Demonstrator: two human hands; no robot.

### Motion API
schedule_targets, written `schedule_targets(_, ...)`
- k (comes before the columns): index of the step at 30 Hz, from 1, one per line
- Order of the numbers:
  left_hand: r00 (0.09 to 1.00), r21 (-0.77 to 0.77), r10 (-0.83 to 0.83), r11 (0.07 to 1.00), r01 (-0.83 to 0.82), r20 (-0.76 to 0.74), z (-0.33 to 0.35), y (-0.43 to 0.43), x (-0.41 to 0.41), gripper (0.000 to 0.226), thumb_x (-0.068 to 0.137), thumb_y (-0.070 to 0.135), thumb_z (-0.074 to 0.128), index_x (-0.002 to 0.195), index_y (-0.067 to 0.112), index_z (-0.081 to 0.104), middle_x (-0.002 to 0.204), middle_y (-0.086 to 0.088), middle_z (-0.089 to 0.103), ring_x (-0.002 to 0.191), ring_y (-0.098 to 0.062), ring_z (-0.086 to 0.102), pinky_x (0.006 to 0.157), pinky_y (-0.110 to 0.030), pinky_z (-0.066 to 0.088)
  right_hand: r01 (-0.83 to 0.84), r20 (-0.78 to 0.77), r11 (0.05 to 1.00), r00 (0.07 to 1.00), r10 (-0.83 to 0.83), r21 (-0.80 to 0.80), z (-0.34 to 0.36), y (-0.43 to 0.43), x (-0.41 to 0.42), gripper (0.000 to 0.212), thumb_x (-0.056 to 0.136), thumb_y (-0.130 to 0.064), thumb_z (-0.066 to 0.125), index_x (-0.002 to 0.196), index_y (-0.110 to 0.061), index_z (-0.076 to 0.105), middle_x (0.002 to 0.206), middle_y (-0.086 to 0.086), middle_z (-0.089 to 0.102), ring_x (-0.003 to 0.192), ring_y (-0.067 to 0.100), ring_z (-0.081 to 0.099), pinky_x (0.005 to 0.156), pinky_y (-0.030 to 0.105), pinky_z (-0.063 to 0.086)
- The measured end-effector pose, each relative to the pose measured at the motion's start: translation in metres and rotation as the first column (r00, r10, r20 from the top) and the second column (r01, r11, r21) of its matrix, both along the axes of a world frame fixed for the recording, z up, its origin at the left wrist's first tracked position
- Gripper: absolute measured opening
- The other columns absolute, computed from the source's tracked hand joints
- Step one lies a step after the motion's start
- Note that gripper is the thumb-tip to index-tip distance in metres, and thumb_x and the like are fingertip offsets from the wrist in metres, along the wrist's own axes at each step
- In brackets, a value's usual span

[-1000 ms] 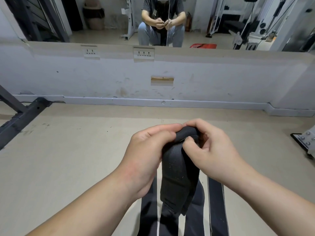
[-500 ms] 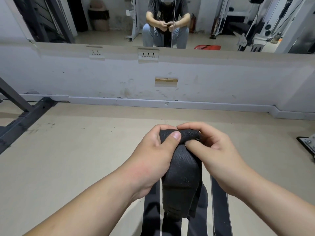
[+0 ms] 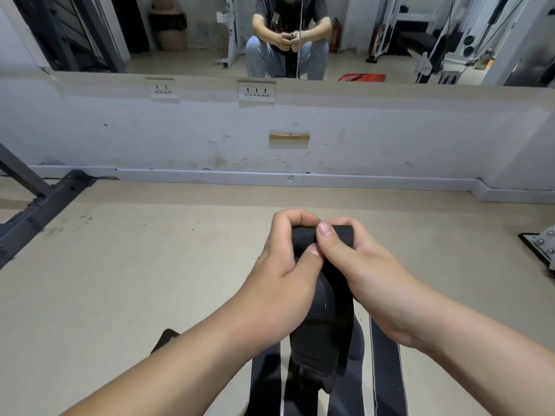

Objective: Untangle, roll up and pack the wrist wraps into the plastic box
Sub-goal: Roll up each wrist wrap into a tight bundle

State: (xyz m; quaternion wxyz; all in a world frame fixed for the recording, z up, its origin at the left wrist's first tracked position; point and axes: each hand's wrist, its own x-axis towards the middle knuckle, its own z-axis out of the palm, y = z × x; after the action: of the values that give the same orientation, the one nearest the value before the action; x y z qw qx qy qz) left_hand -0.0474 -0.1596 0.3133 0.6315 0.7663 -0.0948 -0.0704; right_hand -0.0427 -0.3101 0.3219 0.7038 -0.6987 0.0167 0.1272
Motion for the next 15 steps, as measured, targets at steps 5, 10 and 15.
schedule_targets(5,0.993,-0.079,-0.011,0.997,0.001,-0.120,0.001,0.001,0.008,0.046,0.081,0.036,0.056,0.123,0.054,0.055,0.119,-0.001,0.072,0.105,-0.010,0.069,0.094,-0.035,0.055,0.020,0.037,0.996,0.999,-0.023,0.084,-0.004,0.000,0.003,0.011,0.107,-0.028,0.056,0.117,-0.024,0.060,0.097,0.007,0.077,0.085,0.019,0.075,0.071,0.029,0.059)
schedule_targets(10,0.973,-0.258,0.041,0.961,-0.101,-0.229,0.002,-0.003,0.019,0.032,0.094,0.039,0.056,0.121,0.029,0.068,0.119,-0.013,0.076,0.110,-0.022,0.073,0.096,-0.040,0.055,-0.009,0.116,0.992,0.993,-0.005,0.122,0.002,-0.011,0.012,0.015,0.108,-0.013,0.055,0.119,-0.023,0.060,0.103,0.008,0.075,0.090,0.018,0.072,0.074,0.028,0.059)
schedule_targets(15,0.977,-0.118,0.018,0.992,-0.044,-0.214,-0.001,-0.003,0.024,0.045,0.108,0.062,0.034,0.127,0.040,0.068,0.120,0.017,0.076,0.112,0.003,0.070,0.108,-0.034,0.051,-0.083,0.272,0.993,0.957,0.103,-0.084,-0.001,-0.011,0.008,0.028,0.108,-0.003,0.052,0.107,-0.029,0.064,0.097,-0.001,0.075,0.087,0.009,0.070,0.076,0.022,0.056)
